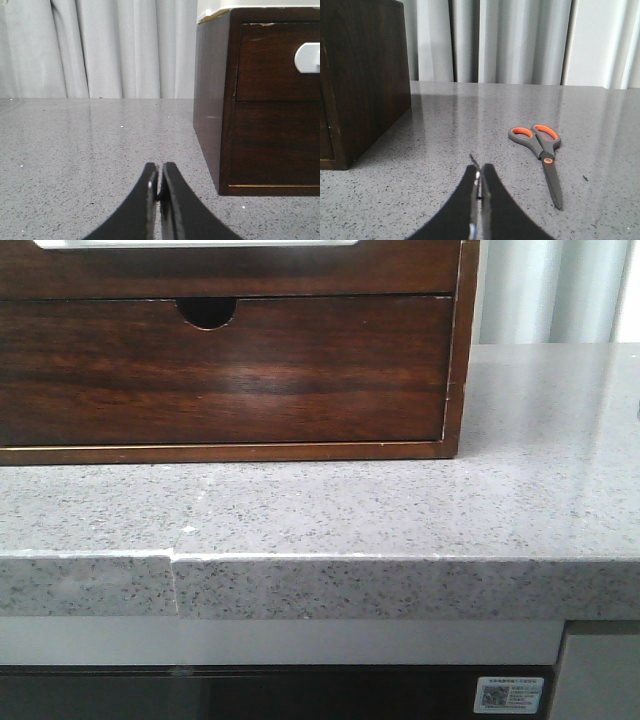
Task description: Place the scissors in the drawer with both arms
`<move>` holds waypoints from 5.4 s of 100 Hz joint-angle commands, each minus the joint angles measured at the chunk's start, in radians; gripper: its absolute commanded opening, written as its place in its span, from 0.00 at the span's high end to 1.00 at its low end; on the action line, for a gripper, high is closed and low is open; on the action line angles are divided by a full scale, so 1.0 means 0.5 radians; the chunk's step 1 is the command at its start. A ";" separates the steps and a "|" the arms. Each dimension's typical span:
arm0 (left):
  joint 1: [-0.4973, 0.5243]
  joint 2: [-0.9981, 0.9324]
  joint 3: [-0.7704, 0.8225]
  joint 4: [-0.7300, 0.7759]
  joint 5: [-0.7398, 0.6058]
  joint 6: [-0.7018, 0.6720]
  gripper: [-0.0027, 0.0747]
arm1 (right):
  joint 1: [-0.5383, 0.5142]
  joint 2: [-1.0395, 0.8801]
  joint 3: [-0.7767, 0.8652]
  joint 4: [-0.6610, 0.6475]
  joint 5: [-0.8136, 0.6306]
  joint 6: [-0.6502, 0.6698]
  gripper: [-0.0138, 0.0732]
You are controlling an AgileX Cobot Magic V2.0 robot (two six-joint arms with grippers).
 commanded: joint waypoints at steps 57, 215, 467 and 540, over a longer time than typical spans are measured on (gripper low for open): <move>0.001 -0.064 0.071 -0.014 -0.155 -0.021 0.99 | -0.008 -0.042 0.032 -0.025 -0.168 -0.007 0.92; 0.001 0.661 -1.286 -0.206 0.709 -0.040 0.99 | -0.008 0.934 -1.385 0.097 0.928 -0.146 0.92; 0.001 2.209 -1.322 -3.608 1.678 1.859 0.41 | -0.008 0.934 -1.385 0.208 0.844 -0.142 0.21; -0.003 2.592 -1.546 -3.608 1.999 1.842 0.51 | -0.008 0.934 -1.385 0.208 0.844 -0.142 0.21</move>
